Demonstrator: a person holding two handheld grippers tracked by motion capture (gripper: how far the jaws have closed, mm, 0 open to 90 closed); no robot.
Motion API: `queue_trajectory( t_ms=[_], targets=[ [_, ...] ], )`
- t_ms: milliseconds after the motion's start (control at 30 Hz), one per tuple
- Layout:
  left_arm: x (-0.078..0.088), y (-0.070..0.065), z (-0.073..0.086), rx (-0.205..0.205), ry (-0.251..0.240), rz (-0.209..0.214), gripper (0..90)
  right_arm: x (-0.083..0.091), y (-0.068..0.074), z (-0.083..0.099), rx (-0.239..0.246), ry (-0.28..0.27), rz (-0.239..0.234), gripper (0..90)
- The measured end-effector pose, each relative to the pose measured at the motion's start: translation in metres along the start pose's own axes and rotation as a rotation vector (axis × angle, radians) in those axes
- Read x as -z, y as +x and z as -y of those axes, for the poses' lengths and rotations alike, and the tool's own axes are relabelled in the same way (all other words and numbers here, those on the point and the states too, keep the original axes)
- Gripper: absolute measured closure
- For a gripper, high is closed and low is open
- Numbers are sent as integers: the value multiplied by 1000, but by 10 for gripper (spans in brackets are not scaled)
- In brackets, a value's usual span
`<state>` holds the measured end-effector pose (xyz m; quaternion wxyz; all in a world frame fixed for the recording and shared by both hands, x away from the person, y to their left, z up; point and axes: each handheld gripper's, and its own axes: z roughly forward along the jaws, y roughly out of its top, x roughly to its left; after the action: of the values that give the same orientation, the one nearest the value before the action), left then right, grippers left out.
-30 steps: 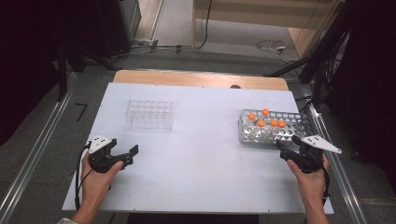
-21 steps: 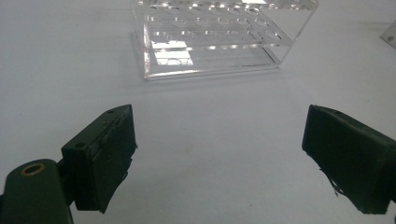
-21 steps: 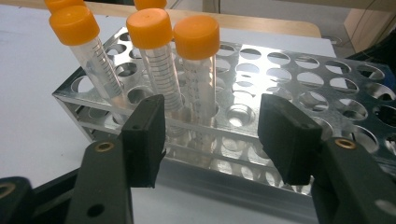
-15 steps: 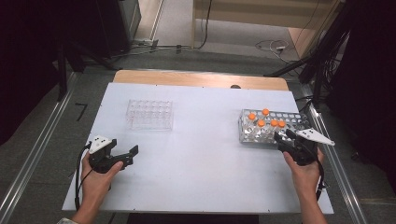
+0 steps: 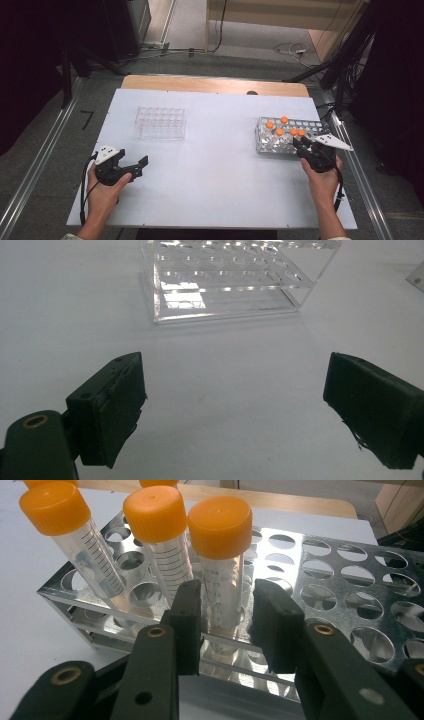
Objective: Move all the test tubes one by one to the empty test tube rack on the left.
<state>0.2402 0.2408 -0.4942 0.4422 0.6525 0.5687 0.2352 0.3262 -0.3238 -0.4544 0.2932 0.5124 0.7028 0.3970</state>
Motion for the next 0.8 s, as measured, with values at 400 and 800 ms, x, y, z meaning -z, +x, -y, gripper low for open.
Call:
queue_trajectory(
  t_ms=[400, 800],
  targets=[
    [0, 0, 0, 0, 1, 4, 113, -1, 0, -2, -1, -16, -11, 714],
    [0, -3, -1, -6, 5, 19, 113, 20, -3, -15, -11, -88, -11, 715]
  ],
)
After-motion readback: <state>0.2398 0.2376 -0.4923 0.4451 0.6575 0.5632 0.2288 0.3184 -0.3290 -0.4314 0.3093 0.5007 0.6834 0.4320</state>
